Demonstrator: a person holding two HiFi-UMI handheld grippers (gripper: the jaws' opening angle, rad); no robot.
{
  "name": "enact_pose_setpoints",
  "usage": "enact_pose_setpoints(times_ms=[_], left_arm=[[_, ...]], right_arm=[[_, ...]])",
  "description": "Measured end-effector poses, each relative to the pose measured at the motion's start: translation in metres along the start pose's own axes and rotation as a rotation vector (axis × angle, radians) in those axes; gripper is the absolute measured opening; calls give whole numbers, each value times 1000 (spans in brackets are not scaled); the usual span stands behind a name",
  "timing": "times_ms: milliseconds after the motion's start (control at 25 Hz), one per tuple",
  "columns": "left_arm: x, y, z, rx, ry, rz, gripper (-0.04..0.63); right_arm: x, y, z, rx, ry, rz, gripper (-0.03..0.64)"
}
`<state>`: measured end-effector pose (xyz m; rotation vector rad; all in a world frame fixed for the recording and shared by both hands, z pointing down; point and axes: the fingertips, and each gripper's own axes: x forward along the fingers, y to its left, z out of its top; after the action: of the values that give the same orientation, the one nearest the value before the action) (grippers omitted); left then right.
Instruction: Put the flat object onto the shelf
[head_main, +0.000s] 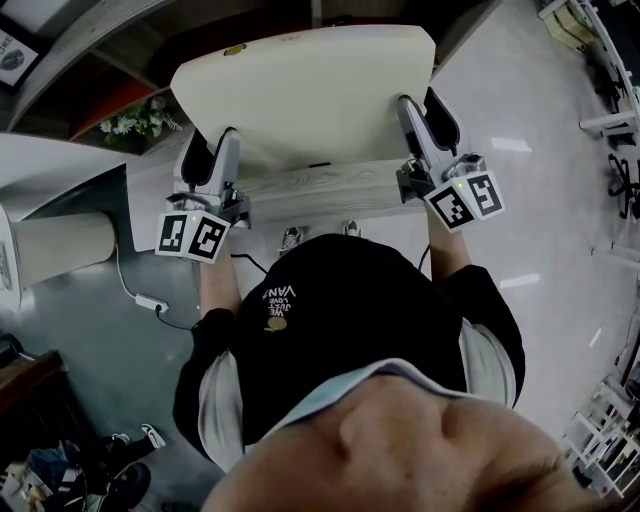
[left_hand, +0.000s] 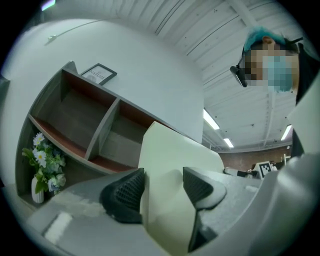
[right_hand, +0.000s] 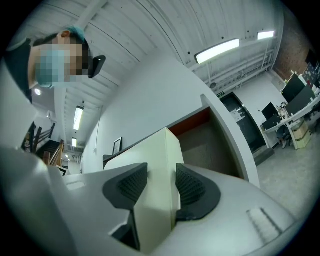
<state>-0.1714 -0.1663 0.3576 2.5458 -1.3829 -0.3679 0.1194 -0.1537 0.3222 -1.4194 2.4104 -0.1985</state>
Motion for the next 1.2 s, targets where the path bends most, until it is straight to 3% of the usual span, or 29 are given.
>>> enact_pose_setpoints(times_ms=[800, 1200], left_arm=[[18, -29, 86, 143, -155, -119, 233], [37, -66, 144, 233, -224, -163, 229]], right_arm=[[10, 19, 78, -86, -183, 50, 166], [13, 23, 145, -162, -272, 93, 164]])
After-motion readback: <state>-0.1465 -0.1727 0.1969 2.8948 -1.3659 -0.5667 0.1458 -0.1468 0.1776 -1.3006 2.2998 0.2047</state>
